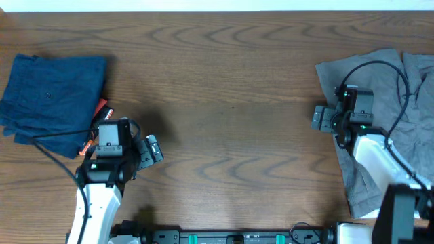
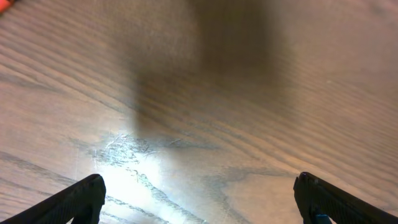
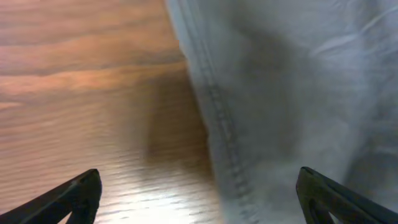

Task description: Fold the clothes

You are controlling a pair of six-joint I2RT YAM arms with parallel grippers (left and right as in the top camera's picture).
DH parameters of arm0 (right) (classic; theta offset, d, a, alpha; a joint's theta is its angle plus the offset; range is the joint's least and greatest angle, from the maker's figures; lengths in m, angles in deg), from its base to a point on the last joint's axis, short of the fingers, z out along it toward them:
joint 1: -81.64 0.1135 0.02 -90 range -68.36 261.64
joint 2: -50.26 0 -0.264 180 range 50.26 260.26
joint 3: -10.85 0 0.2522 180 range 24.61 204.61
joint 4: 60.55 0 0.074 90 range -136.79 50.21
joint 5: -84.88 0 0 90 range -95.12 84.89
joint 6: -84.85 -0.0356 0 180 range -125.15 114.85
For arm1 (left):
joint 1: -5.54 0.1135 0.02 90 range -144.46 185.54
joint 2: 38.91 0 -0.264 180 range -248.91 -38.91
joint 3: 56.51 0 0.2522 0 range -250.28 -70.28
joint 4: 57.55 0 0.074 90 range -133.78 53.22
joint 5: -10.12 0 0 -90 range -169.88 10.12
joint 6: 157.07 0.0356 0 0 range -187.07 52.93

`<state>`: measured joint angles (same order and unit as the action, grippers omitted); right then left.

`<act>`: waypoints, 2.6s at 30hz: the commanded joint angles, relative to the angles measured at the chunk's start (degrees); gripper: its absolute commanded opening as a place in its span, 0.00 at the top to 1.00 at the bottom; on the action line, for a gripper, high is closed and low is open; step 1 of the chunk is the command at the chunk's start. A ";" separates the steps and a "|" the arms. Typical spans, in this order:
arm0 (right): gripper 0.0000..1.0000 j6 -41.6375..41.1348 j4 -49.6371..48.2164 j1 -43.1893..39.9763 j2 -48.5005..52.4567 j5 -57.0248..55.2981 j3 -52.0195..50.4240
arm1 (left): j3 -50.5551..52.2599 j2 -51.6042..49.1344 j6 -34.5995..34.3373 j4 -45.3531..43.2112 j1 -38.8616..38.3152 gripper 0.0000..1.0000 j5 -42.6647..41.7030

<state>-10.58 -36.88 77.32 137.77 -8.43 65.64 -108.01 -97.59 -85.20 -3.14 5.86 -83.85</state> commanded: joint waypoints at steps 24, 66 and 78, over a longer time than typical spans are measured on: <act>0.99 -10.78 -18.86 3.48 13.64 24.04 0.96 | -1.14 -3.06 0.20 -1.44 0.26 0.02 -0.13; 0.01 -21.75 31.82 -24.70 -16.74 -3.54 1.49 | -0.81 -7.69 -16.98 -13.05 -14.64 0.02 -19.82; 0.01 -21.07 31.76 -24.76 -16.74 -3.30 1.49 | -0.81 -26.40 -31.30 -37.55 -36.98 0.02 -19.82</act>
<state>-31.39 -5.06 52.97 121.44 -11.99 67.48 -108.27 -120.21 -110.84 -37.35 -27.38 -103.56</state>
